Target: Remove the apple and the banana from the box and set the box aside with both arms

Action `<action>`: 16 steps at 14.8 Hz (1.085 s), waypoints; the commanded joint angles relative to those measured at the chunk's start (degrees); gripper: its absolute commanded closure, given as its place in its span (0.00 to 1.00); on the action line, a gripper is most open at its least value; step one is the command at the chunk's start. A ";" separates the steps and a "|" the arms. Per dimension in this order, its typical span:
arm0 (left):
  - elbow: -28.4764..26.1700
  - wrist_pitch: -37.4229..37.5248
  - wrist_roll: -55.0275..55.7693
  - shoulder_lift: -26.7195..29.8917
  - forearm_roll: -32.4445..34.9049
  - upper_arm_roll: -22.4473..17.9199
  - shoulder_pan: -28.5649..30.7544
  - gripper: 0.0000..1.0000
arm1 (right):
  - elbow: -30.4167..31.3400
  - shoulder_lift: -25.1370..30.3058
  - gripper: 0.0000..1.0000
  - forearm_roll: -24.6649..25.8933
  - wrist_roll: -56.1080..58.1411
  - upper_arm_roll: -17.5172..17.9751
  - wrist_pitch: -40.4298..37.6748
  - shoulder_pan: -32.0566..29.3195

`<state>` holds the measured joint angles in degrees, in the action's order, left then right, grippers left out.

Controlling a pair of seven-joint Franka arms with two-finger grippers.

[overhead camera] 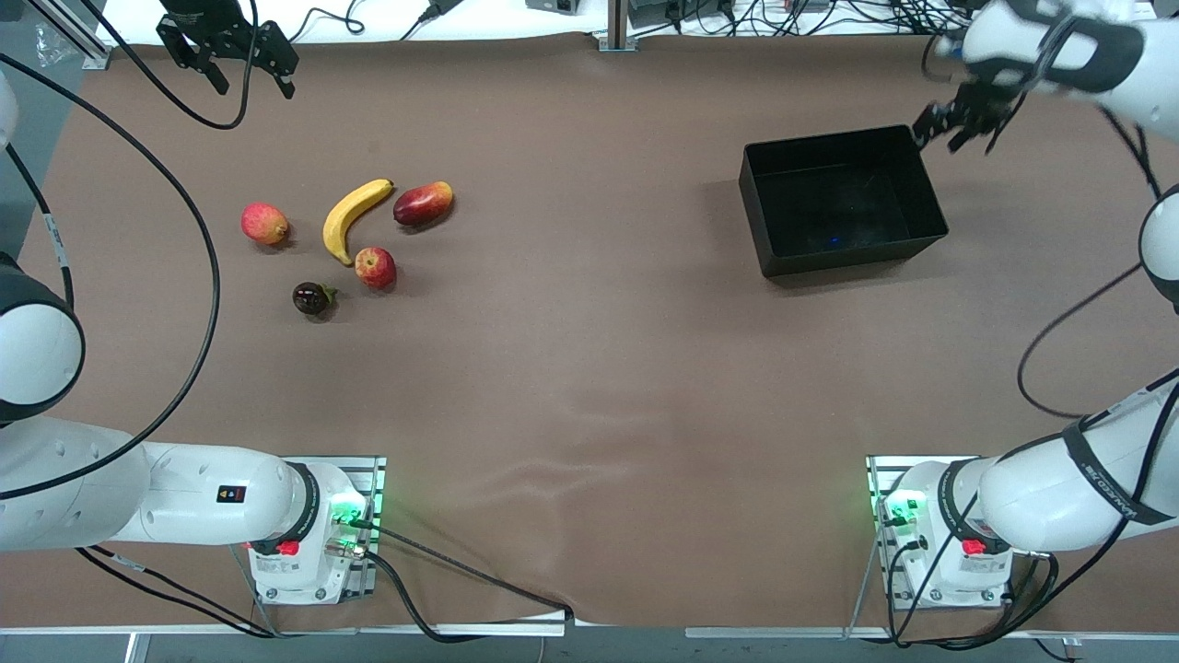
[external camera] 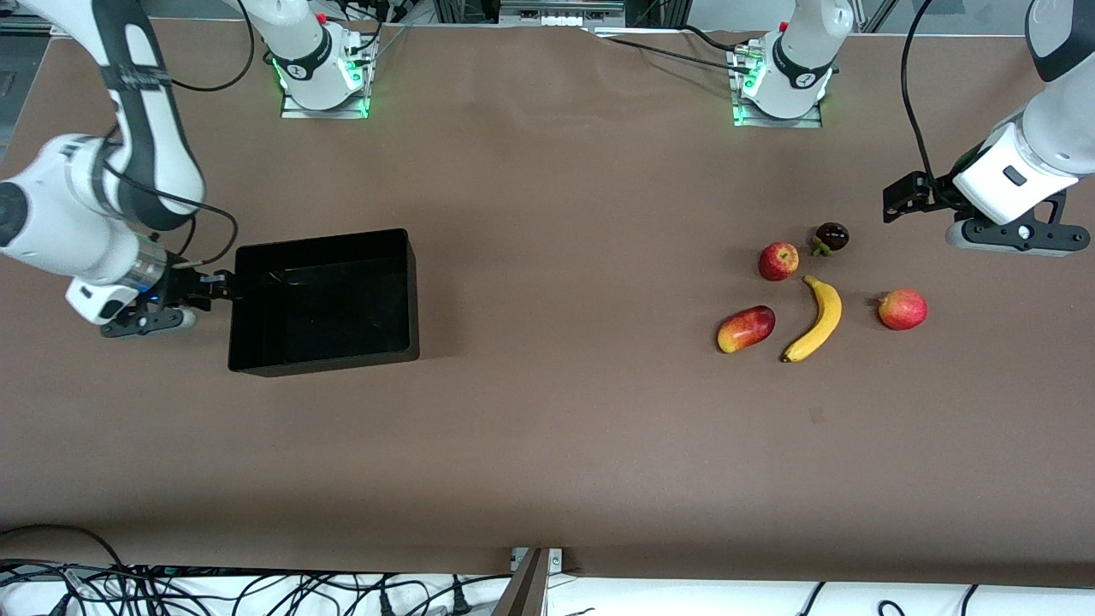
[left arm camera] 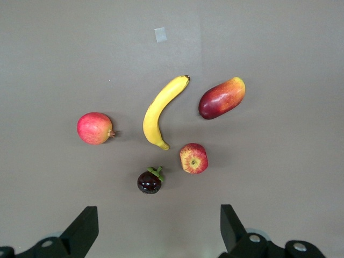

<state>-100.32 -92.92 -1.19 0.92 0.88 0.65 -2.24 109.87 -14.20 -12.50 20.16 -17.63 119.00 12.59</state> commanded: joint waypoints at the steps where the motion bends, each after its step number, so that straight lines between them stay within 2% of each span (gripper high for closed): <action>1: 0.04 -0.51 0.48 -0.22 -0.17 0.14 -0.22 0.00 | -10.78 1.36 0.00 2.98 -3.80 0.40 -12.96 0.59; 2: 0.04 -0.51 0.48 -0.13 -0.35 0.06 -0.22 0.00 | -13.86 2.42 0.00 5.27 -5.99 0.58 -17.61 0.76; 4: 0.04 -0.51 0.48 -0.22 -0.18 0.06 -0.22 0.00 | -18.00 4.70 0.00 6.61 -8.91 2.25 -25.53 0.85; 5: 0.04 -0.51 0.48 -0.22 -0.09 0.06 -0.22 0.00 | -18.54 6.63 0.00 7.57 -9.00 2.43 -28.35 0.85; 8: 0.04 -0.42 0.48 -0.22 -0.09 0.06 -0.22 0.00 | -17.94 12.61 0.00 12.31 -13.37 6.73 -32.93 0.94; 11: 0.04 -0.42 0.57 -0.30 -0.09 0.06 -0.22 0.00 | -14.43 15.95 0.00 12.68 -16.20 9.46 -32.61 0.85; 16: 0.04 -0.42 0.48 -0.22 -0.09 0.06 -0.22 0.00 | -13.88 16.05 0.00 12.33 -16.30 9.64 -29.53 -0.55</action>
<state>-100.32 -93.04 -1.19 0.48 0.88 0.71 -2.26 95.17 1.00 -0.83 4.60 -8.46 87.98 13.22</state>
